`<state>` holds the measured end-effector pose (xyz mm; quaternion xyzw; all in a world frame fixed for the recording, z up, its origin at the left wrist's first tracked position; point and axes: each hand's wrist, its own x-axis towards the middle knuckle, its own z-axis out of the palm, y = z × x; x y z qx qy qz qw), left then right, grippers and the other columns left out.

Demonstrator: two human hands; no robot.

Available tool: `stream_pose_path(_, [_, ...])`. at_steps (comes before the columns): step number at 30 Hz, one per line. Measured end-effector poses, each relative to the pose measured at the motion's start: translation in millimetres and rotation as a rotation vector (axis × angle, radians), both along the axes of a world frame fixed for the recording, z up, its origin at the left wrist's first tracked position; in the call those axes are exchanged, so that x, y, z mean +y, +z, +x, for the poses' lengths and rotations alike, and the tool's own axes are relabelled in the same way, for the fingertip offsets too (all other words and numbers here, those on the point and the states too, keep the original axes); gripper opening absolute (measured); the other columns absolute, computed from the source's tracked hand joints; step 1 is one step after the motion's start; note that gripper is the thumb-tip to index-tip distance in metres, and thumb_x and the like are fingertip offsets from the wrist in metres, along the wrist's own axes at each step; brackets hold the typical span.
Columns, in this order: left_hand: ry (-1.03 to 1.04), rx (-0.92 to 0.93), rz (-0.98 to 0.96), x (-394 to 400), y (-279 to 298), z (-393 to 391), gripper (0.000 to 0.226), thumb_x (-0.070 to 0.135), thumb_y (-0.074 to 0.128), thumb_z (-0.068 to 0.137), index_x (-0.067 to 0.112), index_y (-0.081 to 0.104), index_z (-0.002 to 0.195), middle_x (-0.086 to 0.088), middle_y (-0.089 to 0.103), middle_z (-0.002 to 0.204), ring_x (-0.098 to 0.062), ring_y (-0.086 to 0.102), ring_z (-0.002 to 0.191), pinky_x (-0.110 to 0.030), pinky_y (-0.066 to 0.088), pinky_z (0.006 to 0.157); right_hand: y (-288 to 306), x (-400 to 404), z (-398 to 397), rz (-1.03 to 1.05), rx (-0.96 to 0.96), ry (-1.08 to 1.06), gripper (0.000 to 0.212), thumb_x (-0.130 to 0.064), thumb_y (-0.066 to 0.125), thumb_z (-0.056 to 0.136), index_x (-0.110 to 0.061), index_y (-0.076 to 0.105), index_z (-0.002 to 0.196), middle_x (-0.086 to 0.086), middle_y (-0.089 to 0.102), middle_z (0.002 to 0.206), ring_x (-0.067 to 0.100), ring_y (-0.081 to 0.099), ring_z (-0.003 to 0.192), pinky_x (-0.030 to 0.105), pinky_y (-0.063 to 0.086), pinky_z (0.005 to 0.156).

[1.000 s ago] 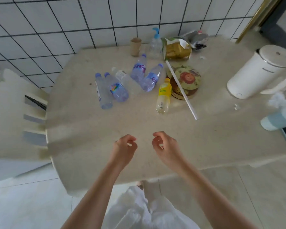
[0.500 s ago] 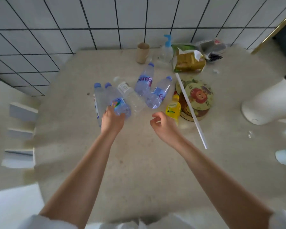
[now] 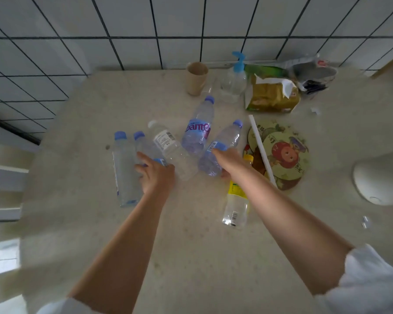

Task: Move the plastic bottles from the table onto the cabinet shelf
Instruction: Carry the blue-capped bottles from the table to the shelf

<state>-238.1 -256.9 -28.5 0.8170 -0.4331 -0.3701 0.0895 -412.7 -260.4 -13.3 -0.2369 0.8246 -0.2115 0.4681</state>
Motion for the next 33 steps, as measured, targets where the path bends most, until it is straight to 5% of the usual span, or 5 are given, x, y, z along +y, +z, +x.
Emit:
stream_pose_path(8, [-0.054, -0.178, -0.024, -11.8, -19.4, -4.9, 0.094, 0.032, 0.053, 0.091, 0.002, -0.013, 0.151, -0.033, 0.02, 0.147, -0.048, 0.036, 0.129, -0.051, 0.034, 0.108, -31.6, -37.1, -1.8, 0.044, -0.094, -0.263, 0.093, -0.042, 0.075, 0.072, 0.0, 0.027, 0.138, 0.014, 0.042, 0.125, 0.032, 0.053, 0.115, 0.04, 0.051, 0.092])
stream_pose_path(11, [-0.079, -0.214, -0.03, -12.7, -21.6, -5.4, 0.091, 0.031, 0.051, 0.094, 0.001, -0.013, 0.151, -0.033, 0.02, 0.146, -0.046, 0.038, 0.128, -0.049, 0.034, 0.105, -38.4, -39.0, 0.5, 0.059, -0.049, -0.258, 0.106, -0.046, 0.078, 0.069, -0.004, 0.013, 0.142, 0.016, 0.042, 0.135, 0.031, 0.051, 0.113, 0.03, 0.04, 0.078])
stream_pose_path(20, [0.136, 0.133, -0.085, -5.6, -13.0, 5.7, 0.093, 0.026, 0.067, 0.089, 0.018, 0.001, 0.154, -0.024, 0.032, 0.141, -0.043, 0.051, 0.116, -0.036, 0.037, 0.084, -37.4, -13.8, -5.3, -0.122, -0.095, -0.266, 0.068, -0.031, 0.078, 0.065, -0.002, 0.049, 0.119, 0.011, 0.062, 0.104, 0.024, 0.062, 0.088, 0.026, 0.05, 0.065])
stream_pose_path(24, [0.167, 0.249, -0.188, 10.4, 0.0, 10.7, 0.088, 0.026, 0.074, 0.083, 0.012, 0.018, 0.15, -0.02, 0.046, 0.136, -0.037, 0.054, 0.116, -0.036, 0.043, 0.086, -14.3, 13.3, 2.9, -0.333, -0.169, -0.297, 0.018, -0.013, 0.077, 0.066, -0.017, 0.065, 0.079, 0.0, 0.066, 0.073, 0.015, 0.064, 0.062, 0.023, 0.05, 0.052])
stream_pose_path(33, [0.27, 0.595, -0.236, 82.9, 48.4, 24.6, 0.027, 0.013, 0.079, 0.07, 0.007, 0.06, 0.087, -0.007, 0.061, 0.078, -0.017, 0.059, 0.06, -0.028, 0.046, 0.052, 47.2, 111.8, 29.4, -0.356, -0.344, -0.297, 0.033, -0.017, 0.076, 0.062, -0.017, 0.067, 0.094, 0.002, 0.067, 0.074, 0.014, 0.065, 0.058, 0.029, 0.052, 0.048])
